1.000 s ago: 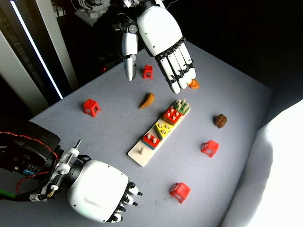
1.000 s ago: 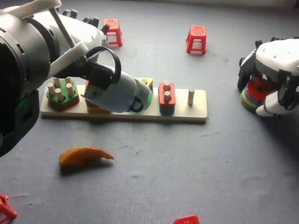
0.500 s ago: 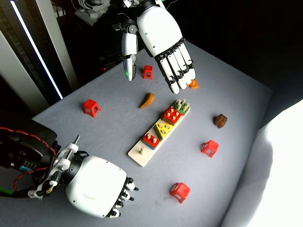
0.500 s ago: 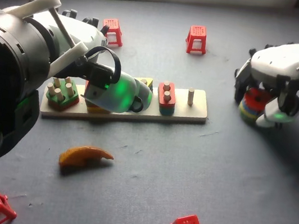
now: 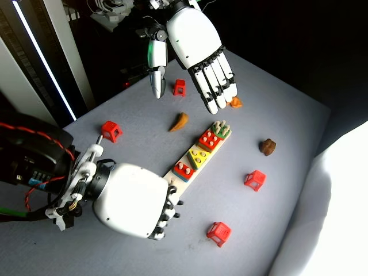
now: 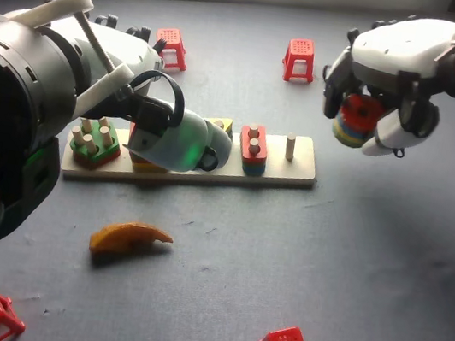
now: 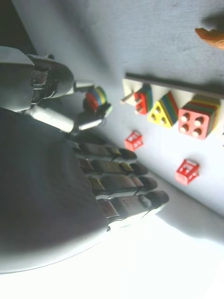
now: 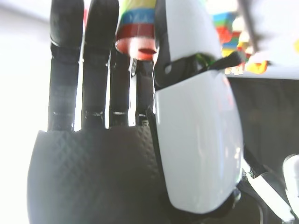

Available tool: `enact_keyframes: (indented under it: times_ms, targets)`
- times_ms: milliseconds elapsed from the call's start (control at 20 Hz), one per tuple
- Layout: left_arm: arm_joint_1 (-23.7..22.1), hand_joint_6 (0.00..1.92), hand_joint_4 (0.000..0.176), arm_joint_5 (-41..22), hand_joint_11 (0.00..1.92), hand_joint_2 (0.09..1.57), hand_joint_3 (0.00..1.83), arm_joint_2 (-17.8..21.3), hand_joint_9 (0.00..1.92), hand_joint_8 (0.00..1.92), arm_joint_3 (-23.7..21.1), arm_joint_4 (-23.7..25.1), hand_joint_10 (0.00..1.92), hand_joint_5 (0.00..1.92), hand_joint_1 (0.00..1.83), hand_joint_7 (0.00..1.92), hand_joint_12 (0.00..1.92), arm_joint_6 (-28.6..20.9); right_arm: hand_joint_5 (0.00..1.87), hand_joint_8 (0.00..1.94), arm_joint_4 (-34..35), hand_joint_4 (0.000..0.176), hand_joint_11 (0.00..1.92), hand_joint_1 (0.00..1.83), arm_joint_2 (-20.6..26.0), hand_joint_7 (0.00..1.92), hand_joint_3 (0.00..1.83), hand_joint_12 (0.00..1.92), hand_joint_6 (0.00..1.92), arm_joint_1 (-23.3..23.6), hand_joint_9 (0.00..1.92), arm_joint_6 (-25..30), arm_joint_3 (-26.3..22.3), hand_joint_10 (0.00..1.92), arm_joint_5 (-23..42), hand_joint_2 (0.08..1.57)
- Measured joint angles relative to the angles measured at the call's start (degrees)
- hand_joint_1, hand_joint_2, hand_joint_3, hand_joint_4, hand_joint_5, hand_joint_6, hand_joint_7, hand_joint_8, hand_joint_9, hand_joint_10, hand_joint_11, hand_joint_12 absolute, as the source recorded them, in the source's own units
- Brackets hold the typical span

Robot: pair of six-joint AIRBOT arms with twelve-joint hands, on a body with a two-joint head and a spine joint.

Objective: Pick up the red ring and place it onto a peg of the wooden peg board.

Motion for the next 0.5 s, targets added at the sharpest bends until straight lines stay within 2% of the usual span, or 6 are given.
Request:
enact_keyframes:
  times_ms: [50, 250, 500]
  targets:
    - [0.0, 0.0, 0.0, 0.0, 0.0, 1.1, 0.0, 0.0, 0.07, 0.0, 0.0, 0.0, 0.0, 0.11, 0.0, 0.09, 0.22, 0.0, 0.93, 0.88, 0.0, 0.0, 0.89, 1.37, -0.4, 0.98, 0.0, 1.3, 1.11, 0.6, 0.95, 0.0, 0.1, 1.15, -0.5, 1.11]
    - [0.0, 0.0, 0.0, 0.0, 0.0, 1.1, 0.0, 0.0, 0.05, 0.0, 0.0, 0.0, 0.0, 0.09, 0.0, 0.07, 0.16, 0.0, 0.95, 0.78, -0.2, 0.0, 0.92, 1.38, -2.1, 1.03, 0.0, 1.28, 1.04, 2.6, 1.01, -0.3, 0.7, 1.08, -2.8, 1.09]
    - [0.0, 0.0, 0.0, 0.0, 0.0, 1.11, 0.0, 0.0, 0.05, 0.0, 0.0, 0.0, 0.0, 0.09, 0.0, 0.07, 0.14, 0.0, 0.94, 0.83, -1.9, 0.0, 0.91, 1.38, -4.2, 1.01, 0.0, 1.28, 1.05, 2.6, 1.0, -0.4, 1.3, 1.1, -3.6, 1.1]
